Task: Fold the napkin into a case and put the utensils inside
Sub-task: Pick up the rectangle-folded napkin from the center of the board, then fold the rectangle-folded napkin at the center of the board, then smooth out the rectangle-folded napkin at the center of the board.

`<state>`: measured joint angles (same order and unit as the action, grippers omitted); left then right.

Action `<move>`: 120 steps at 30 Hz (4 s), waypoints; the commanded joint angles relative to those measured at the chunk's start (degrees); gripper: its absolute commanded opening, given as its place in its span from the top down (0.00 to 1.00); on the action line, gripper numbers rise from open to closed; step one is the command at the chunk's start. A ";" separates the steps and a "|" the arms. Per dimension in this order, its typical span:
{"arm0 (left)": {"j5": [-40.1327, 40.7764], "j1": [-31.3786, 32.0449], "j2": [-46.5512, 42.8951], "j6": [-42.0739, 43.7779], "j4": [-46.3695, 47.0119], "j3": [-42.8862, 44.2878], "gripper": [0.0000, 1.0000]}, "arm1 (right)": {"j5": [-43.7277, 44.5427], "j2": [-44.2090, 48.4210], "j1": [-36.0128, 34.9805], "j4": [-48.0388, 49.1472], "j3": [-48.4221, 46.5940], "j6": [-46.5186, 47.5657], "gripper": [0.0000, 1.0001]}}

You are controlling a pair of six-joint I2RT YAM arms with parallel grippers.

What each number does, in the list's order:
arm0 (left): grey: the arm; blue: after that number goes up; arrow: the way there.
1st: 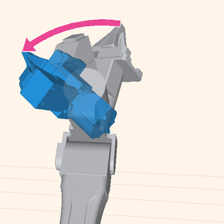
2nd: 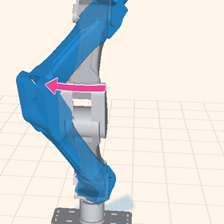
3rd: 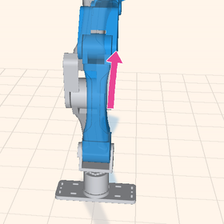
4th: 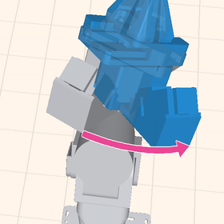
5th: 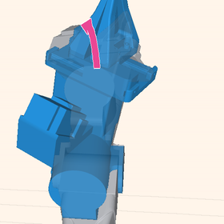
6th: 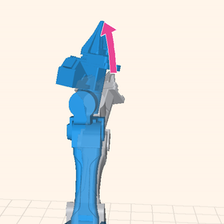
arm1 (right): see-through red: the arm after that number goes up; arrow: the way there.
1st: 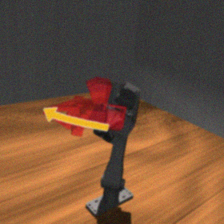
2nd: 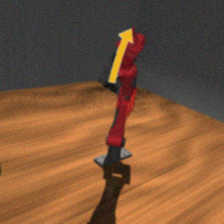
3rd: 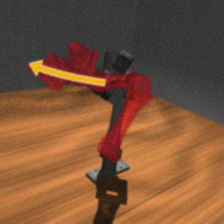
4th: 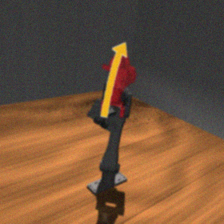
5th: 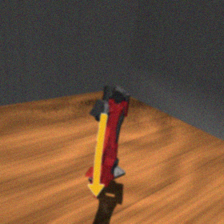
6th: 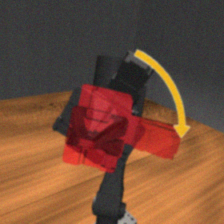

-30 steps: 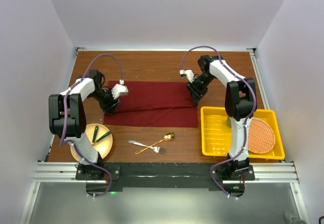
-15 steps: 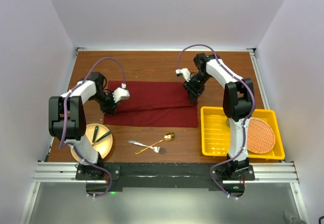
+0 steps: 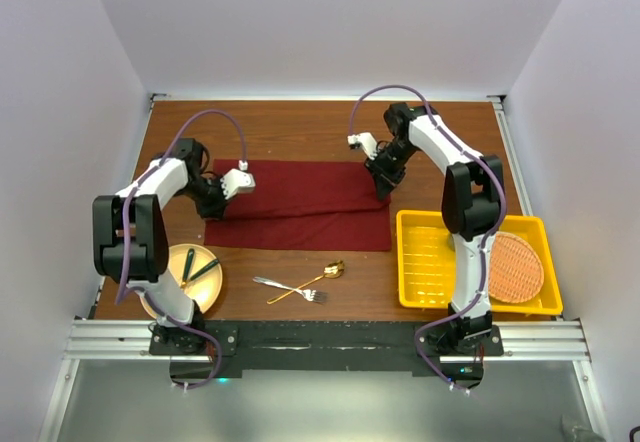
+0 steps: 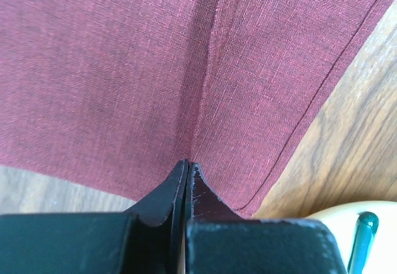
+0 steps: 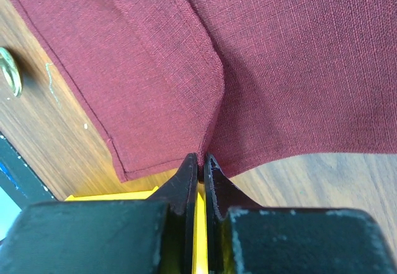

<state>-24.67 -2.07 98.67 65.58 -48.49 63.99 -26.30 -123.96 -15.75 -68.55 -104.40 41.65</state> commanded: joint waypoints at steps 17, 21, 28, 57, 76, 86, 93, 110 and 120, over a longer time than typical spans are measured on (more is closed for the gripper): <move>2.52 -0.31 -12.19 4.90 -7.67 0.44 1.00 | -1.38 14.89 -0.69 0.95 12.63 4.76 1.00; 4.18 -0.40 -11.84 5.17 -6.19 -1.84 1.00 | -0.77 15.15 -1.65 3.68 17.02 4.67 1.00; 3.84 -0.31 -8.85 3.50 -3.10 -3.43 1.00 | -0.41 14.01 -3.59 6.06 18.71 3.26 1.00; 1.99 0.04 -12.37 3.94 -6.53 -5.89 1.00 | 2.57 16.74 -3.76 0.62 19.58 7.39 1.00; -1.79 0.66 -6.04 -10.72 1.37 -0.09 0.64 | -4.64 8.48 -4.73 -2.04 6.14 1.60 0.55; 5.67 1.54 3.53 -21.54 9.64 -1.67 0.83 | 0.02 3.20 -7.10 4.92 7.28 -2.80 0.60; 13.05 1.63 11.36 -26.11 13.16 4.82 0.95 | 3.97 0.22 -8.42 10.36 9.13 -5.08 0.60; -16.99 -12.26 -0.39 -40.61 16.03 15.04 0.59 | 1.81 0.02 -4.30 23.07 -15.83 -19.92 0.28; -20.16 -11.91 -16.94 -70.95 62.93 5.37 0.00 | 1.78 22.10 -1.04 78.11 12.28 -55.67 0.02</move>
<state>-39.62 -13.89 82.67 13.41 -10.48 74.54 -24.18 -107.18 -15.90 -18.65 -100.09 5.96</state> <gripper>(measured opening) 0.997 0.982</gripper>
